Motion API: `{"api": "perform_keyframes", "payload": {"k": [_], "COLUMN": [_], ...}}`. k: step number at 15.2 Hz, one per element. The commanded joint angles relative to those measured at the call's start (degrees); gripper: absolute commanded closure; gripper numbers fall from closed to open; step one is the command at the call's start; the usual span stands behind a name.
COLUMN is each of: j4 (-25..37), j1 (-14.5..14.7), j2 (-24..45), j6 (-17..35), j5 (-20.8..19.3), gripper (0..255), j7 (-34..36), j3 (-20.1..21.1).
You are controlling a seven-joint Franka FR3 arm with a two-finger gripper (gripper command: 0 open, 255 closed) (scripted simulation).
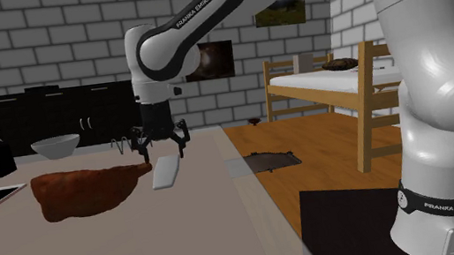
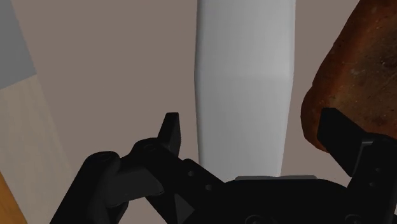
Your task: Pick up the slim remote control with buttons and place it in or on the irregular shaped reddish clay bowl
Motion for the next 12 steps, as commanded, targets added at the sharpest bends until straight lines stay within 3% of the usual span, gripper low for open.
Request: {"api": "perform_keyframes", "payload": {"k": [1, 2, 7, 12], "j4": [-0.7, 0.1, -2.8, -0.4], "j1": [0.1, 0.0, -0.2, 0.1], "j2": [2.1, 2.9, 1.9, 1.7], "j6": [1.6, 1.6, 3.6, 1.0], "j5": [-0.1, -0.2, -0.1, 0.0], "gripper": [0, 255, 255, 255], "j7": [0.2, 0.1, -0.1, 0.1], "j3": [-0.1, -0.2, -0.2, 0.0]}}
